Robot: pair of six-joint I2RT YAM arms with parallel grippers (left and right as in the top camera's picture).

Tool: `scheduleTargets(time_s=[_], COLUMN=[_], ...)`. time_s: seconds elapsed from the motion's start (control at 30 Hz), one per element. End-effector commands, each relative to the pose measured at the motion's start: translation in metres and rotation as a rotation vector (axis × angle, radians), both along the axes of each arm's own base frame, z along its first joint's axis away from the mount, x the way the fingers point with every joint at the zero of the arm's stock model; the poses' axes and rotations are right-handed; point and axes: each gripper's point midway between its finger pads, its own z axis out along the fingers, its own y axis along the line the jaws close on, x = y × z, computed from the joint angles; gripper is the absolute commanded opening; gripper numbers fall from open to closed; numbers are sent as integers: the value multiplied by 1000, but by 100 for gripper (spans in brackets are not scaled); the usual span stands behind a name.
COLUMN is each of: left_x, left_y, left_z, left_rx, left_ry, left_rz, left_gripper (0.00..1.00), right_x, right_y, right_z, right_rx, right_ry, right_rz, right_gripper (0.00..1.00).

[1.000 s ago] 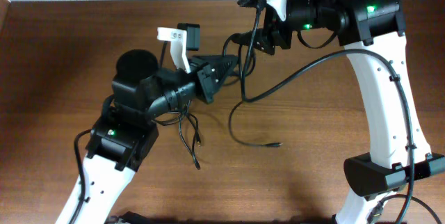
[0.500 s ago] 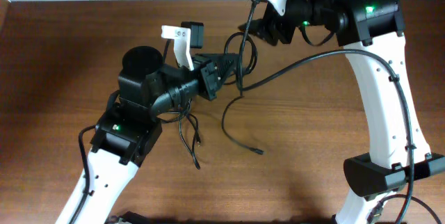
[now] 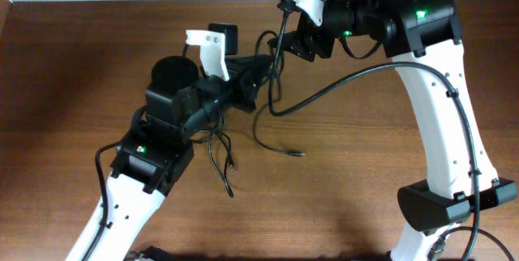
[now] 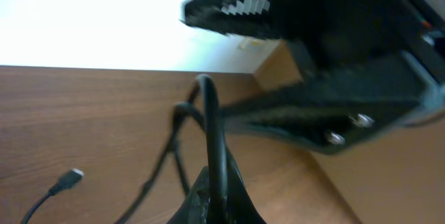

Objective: Untangle cables

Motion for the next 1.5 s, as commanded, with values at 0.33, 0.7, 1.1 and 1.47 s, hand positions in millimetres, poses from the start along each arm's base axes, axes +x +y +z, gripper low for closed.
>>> scheduleTargets(time_s=[0.33,0.7,1.1,1.47], left_x=[-17,-52,-76,-67], left_y=[-24,-56,-64,-46], left_z=[25,42,24,3], left_rx=[-85,-164,-146,-69], left_ry=[-49,-53,50,87], left_rz=[-115,-312,-444,-374], left_gripper=[0,0,0,0], right_x=[14,65,106,115], right_y=[9,-20,-113,-227], right_z=[10,20,26,8], right_rx=[44,-25,-17,-64], right_ry=[-78,-199,-202,-109], right_rz=[9,-253,-467,-688], right_gripper=[77,81,81,87])
